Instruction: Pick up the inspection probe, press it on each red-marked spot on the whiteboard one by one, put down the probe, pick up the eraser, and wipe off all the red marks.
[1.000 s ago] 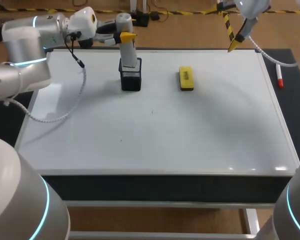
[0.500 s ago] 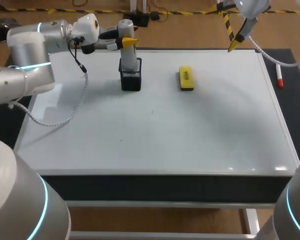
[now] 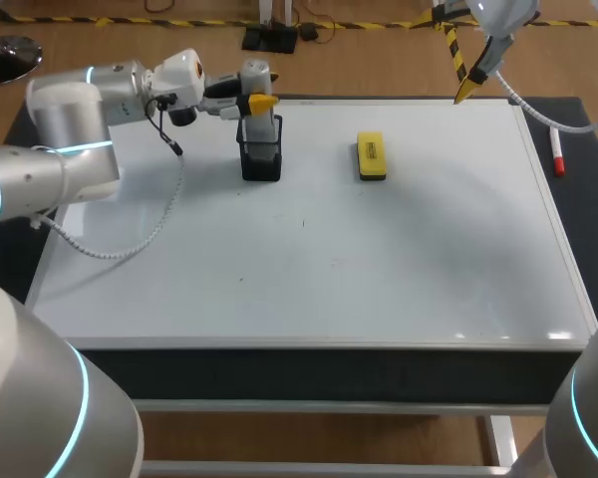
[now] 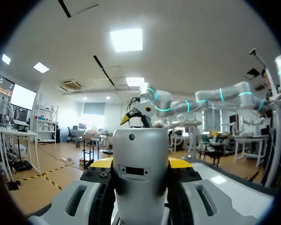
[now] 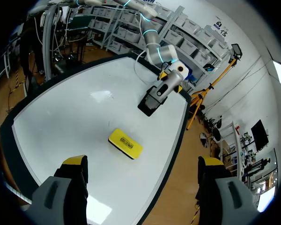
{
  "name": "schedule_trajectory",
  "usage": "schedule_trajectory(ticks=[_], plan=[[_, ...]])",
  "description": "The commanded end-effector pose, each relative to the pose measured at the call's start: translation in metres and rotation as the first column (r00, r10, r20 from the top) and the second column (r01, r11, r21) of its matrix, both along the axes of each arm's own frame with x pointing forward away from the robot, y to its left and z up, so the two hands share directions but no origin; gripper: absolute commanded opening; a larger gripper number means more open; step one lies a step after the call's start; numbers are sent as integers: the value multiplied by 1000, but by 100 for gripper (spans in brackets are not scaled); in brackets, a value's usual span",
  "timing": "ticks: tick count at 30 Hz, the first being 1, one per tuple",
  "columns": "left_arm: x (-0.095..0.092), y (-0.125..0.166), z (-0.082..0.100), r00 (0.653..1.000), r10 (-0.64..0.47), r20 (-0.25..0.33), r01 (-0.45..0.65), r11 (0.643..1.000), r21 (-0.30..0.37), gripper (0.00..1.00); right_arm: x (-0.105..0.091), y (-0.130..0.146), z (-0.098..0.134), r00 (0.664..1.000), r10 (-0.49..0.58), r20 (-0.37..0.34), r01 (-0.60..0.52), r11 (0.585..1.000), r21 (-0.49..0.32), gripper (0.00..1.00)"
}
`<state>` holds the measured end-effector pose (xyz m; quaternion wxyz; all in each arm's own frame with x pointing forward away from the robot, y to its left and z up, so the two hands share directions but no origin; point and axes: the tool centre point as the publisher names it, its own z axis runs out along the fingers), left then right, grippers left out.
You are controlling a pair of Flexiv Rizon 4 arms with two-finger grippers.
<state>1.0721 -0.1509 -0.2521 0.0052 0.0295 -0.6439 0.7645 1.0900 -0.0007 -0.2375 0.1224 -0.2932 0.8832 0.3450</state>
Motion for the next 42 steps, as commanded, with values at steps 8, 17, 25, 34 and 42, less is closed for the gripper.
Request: schedule_trajectory(ticks=[8, 17, 25, 34, 42], plan=[[6, -4, -19, 1000, 8, 6, -8, 1000, 6, 0, 1, 0, 0, 1000, 2, 0, -2, 1000, -4, 100], [5, -6, -23, 1000, 9, 5, -9, 1000, 22, 35, 1, 0, 0, 1000, 2, 0, -2, 1000, -4, 100], [-7, -2, -15, 999, 46, 3, -46, 998, 50, 100, 1, 0, 0, 1000, 2, 0, -2, 1000, -4, 100], [-22, 17, -8, 980, 200, 13, -199, 962, 185, 100, 1, 0, 0, 1000, 2, 0, -2, 1000, -4, 100], [-36, 46, -1, 933, 357, 34, -350, 886, 304, 100, 1, 0, 0, 1000, 2, 0, -2, 1000, -4, 100]])
